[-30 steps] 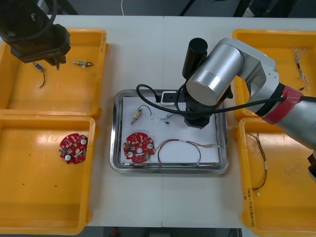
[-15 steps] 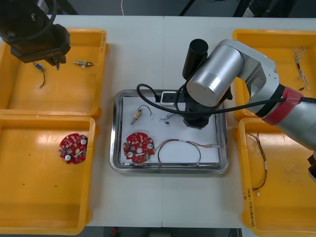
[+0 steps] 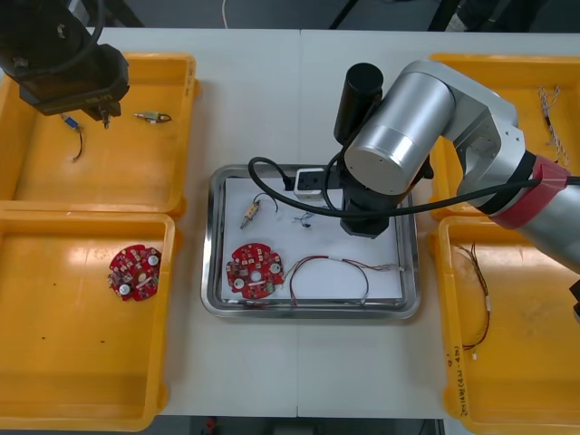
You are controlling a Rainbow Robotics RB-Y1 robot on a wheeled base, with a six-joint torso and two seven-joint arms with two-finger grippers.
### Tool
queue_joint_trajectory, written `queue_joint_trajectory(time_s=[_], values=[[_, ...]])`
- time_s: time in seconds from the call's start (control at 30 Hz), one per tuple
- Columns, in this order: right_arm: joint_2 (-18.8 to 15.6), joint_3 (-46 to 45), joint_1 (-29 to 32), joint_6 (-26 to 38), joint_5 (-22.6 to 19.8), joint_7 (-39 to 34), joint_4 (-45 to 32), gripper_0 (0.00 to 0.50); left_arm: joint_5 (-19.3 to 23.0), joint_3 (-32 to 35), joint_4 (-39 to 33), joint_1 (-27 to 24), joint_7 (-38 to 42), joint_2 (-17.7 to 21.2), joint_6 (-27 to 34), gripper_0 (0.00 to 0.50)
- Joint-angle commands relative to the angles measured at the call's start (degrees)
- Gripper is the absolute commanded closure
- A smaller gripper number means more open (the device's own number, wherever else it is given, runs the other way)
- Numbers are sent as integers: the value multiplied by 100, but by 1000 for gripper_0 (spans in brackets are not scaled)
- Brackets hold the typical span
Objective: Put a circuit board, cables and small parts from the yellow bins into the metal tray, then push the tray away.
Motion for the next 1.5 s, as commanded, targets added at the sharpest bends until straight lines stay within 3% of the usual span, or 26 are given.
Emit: queue_joint_trajectory(time_s=[0.03,0.37,0.53,0.83,1.17,1.5], values=[[-143,-459,19,480,-41,-279,-515,0,-52,146,-180,-79,-393,-43,58,500],[-204,-1171,19,1681,-164,-473,-1095,0,62,146,-224,-88,-402,-43,49,499],[-231,-1619,1,1681,-269,-499,-1218,0,133,146,-320,-88,-402,-78,49,499],[-574,-2208,1,1681,-524,-587,-1517,0,168,58,-549,-96,-376,-307,49,500],[-1189,-2999,45,1681,-1087,-684,-1517,0,203,-338,-646,-413,-253,-702,49,499],[-1637,-4432,678,1681,-1104,-789,-1693,0,194,-918,-575,-720,-130,-1072,-180,500]])
